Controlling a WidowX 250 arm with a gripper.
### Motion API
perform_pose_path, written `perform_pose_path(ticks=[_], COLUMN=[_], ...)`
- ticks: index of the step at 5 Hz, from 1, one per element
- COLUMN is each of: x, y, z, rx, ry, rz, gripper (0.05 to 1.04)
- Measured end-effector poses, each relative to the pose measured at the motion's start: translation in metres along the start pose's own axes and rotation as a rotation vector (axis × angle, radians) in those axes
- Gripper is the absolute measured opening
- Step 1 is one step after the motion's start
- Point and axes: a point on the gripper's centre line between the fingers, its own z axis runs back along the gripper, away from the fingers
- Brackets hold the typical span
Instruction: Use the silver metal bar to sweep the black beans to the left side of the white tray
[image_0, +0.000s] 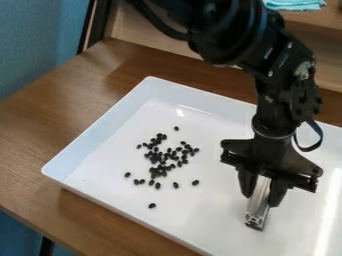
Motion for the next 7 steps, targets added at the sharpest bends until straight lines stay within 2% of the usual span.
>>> perform_pose_path(ticks=[2, 3, 5, 7], x=[-0.006, -0.008, -0.011, -0.014], y=[0.007, 0.024, 0.083, 0.116], z=[-0.006, -0.006, -0.002, 0.0], rx=[0.001, -0.007, 0.014, 0.053], ry=[0.014, 0.012, 0.022, 0.021], rz=[0.011, 0.004, 0.0, -0.017], gripper=[0.331, 0.331, 0.331, 0.331])
